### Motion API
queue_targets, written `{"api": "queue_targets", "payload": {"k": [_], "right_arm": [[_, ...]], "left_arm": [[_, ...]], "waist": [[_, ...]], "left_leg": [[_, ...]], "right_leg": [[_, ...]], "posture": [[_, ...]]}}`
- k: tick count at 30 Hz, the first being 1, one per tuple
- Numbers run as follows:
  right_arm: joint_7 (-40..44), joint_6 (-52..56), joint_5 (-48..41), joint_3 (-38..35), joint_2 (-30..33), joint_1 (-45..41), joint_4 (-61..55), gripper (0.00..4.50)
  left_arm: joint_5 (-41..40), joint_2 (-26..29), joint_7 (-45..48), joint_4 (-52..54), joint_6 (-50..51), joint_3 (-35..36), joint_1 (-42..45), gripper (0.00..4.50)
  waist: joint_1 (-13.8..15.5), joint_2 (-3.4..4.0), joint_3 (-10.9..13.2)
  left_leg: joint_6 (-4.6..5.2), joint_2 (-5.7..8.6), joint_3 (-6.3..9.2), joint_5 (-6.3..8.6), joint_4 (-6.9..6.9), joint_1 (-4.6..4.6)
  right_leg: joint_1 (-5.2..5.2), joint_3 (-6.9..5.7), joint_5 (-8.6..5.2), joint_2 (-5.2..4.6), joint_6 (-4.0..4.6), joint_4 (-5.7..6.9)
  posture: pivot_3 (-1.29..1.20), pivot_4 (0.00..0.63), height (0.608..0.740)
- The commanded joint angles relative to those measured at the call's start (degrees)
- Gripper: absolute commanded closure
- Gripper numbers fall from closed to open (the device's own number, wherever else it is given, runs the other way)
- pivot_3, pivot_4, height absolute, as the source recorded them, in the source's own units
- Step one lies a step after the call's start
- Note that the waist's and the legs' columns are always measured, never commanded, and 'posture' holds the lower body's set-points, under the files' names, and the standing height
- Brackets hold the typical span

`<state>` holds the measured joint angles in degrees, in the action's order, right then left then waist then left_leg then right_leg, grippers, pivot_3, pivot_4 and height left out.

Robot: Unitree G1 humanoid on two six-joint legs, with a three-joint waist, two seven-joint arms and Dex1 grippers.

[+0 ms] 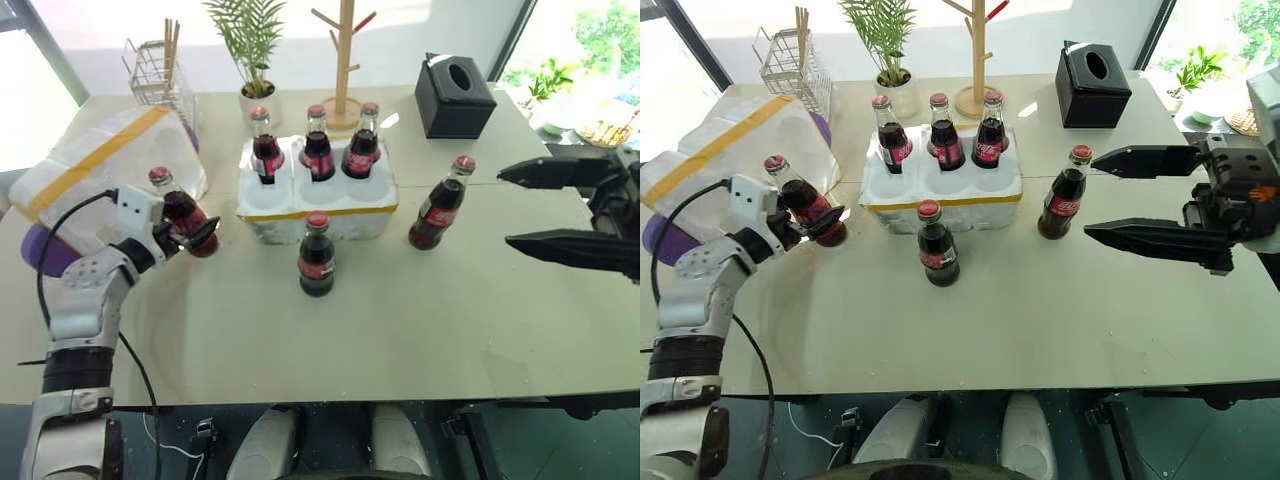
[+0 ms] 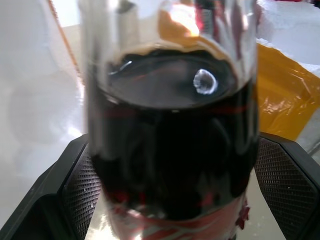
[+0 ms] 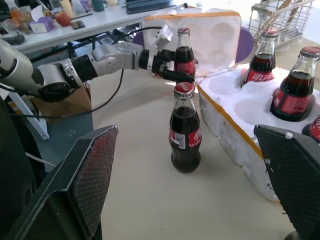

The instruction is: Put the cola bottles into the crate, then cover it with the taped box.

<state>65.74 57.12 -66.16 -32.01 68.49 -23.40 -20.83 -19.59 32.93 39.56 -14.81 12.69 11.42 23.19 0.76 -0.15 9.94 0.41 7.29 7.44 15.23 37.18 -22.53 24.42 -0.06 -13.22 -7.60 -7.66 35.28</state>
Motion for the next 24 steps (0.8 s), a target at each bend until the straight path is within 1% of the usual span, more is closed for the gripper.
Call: {"api": "queue_targets", "payload": {"k": [1,2,3,4,5,8,12,15,17,19,21,24], "right_arm": [[-1.5,-0.3,-2.2,-0.7,0.1,-1.0,-1.9,0.00],[-1.9,-0.4,-2.4,-0.5,0.0,-1.1,-2.0,0.00],[-2.3,-0.5,-2.6,-0.5,0.0,-1.2,-2.1,0.00],[-2.6,-0.5,-2.7,-0.4,0.1,-1.3,-2.2,0.00],[-2.8,-0.6,-2.9,-0.4,0.1,-1.3,-2.2,0.00],[-3.5,-0.7,-3.1,-0.1,0.2,-1.6,-2.0,0.00],[-4.3,-0.9,-3.0,0.2,-0.3,-0.9,-2.6,0.00],[-4.8,-1.4,-2.4,0.7,-1.0,0.2,-3.4,0.00],[-5.2,-1.8,-1.9,1.2,-1.3,0.8,-3.9,0.00],[-5.7,-2.2,-1.6,1.8,-1.7,1.1,-4.4,0.00],[-6.3,-2.2,-1.6,2.4,-2.2,1.1,-4.6,0.00],[-8.1,-2.8,-1.2,4.0,-3.5,1.1,-5.3,0.00]], "left_arm": [[0.3,0.4,1.2,-1.1,-2.3,0.6,1.0,0.27],[0.1,0.6,1.6,-1.0,-2.3,0.7,0.8,0.59],[-0.1,1.0,2.0,-0.8,-2.1,0.9,0.5,0.81],[-0.3,1.4,2.2,-0.4,-1.8,1.2,0.2,1.32],[-0.3,1.7,2.3,-0.2,-1.6,1.4,0.0,1.71],[-2.1,4.5,4.3,4.1,2.1,2.5,-1.5,1.65],[-9.4,9.8,8.9,14.2,12.4,4.7,-2.9,1.65],[-16.8,13.8,12.2,19.2,21.7,6.4,0.0,1.65],[-20.1,15.4,13.4,19.7,25.7,6.3,4.0,1.65],[-21.5,15.4,13.8,18.2,27.6,5.3,9.7,1.65],[-21.3,13.9,13.4,15.1,28.0,4.0,15.3,1.65],[-16.4,9.8,13.5,7.1,23.9,-0.7,23.6,1.65]], "waist": [[0.0,0.00,0.0],[0.0,0.00,0.0],[0.0,0.00,0.0],[0.1,0.00,0.0],[0.1,0.00,0.0],[-0.2,-0.05,0.0],[-0.1,-0.14,0.1],[0.1,-0.31,0.2],[0.5,-0.33,0.2],[1.0,-0.33,0.2],[1.2,-0.33,0.2],[1.5,-0.33,0.2]], "left_leg": [[0.00,0.00,0.00,0.00,0.00,0.00],[0.00,0.00,0.00,0.00,0.00,0.00],[0.00,0.00,0.00,0.00,0.00,0.00],[0.00,0.01,0.00,0.00,0.01,0.00],[0.00,0.01,0.00,0.00,0.02,0.00],[0.00,0.01,0.00,0.00,0.03,0.00],[0.00,-0.03,-0.01,0.00,-0.01,-0.08],[-0.03,-0.03,0.07,-0.02,0.06,-0.23],[-0.03,0.00,0.14,-0.02,0.17,-0.33],[-0.04,0.01,0.17,-0.03,0.31,-0.43],[-0.04,0.00,0.16,-0.03,0.43,-0.48],[-0.06,-0.02,0.16,-0.04,0.54,-0.49]], "right_leg": [[0.01,0.00,0.00,0.00,0.00,0.02],[0.01,0.01,0.00,0.00,0.00,0.03],[0.01,0.01,0.00,0.00,0.00,0.03],[0.01,0.01,0.00,-0.01,0.00,0.04],[0.00,0.01,0.00,-0.01,0.00,0.03],[0.00,0.01,0.01,-0.01,-0.01,0.03],[0.12,0.04,0.01,0.03,0.00,0.05],[0.20,-0.01,0.03,0.04,0.03,0.08],[0.21,-0.07,0.05,0.03,0.02,0.08],[0.23,-0.12,0.12,0.11,0.00,0.08],[0.24,-0.12,0.21,0.20,-0.02,0.07],[0.21,-0.12,0.23,0.25,0.00,0.08]], "posture": [[0.00,0.150,0.740],[0.00,0.150,0.740],[0.00,0.150,0.740],[0.00,0.150,0.740],[0.00,0.150,0.740],[0.00,0.150,0.740],[0.00,0.150,0.740],[0.00,0.150,0.740],[0.00,0.150,0.740],[0.00,0.150,0.740],[0.00,0.150,0.740],[0.00,0.150,0.740]]}}
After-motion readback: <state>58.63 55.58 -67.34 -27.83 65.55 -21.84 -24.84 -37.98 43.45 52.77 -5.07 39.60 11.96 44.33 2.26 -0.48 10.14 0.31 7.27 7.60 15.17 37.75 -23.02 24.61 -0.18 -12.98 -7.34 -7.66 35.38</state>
